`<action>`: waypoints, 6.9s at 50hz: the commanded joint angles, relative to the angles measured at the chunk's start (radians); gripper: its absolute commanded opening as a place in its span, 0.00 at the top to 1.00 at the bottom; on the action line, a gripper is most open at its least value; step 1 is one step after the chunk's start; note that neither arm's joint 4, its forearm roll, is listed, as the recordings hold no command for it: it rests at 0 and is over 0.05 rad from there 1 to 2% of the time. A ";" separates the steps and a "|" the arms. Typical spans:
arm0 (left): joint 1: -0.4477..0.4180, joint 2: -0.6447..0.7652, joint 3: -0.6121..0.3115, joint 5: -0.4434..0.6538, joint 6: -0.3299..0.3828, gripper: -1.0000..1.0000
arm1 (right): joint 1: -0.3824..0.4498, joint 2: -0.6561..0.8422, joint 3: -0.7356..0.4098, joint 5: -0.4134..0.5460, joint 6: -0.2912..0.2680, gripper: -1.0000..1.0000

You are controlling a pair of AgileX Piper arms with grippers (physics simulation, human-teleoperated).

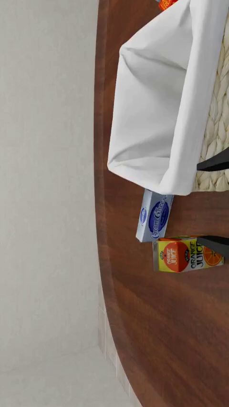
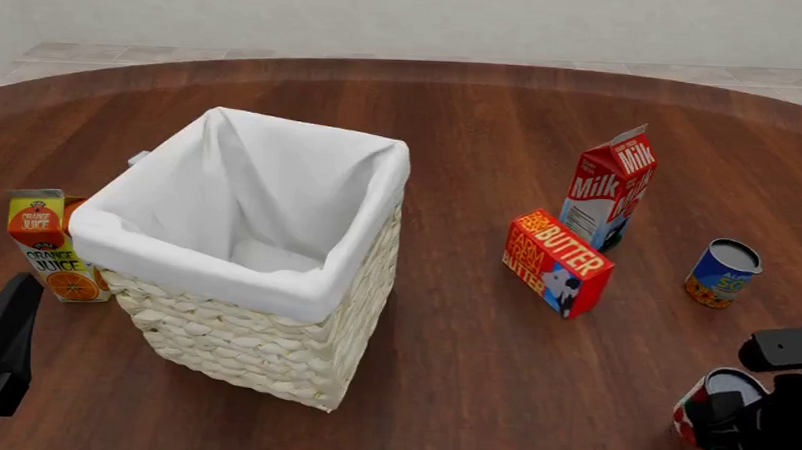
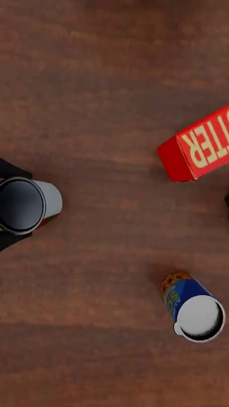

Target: Pick up the tomato sauce, and put it in the basket.

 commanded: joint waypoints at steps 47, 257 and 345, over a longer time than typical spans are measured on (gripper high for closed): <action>0.000 0.000 0.000 0.000 0.000 0.00 | 0.623 -0.049 -0.547 0.197 0.101 1.00; 0.000 0.000 0.000 0.000 0.000 0.00 | 0.981 1.015 -1.433 0.184 0.082 1.00; 0.000 0.000 0.000 0.000 0.000 0.00 | 0.965 1.259 -1.560 0.186 0.096 1.00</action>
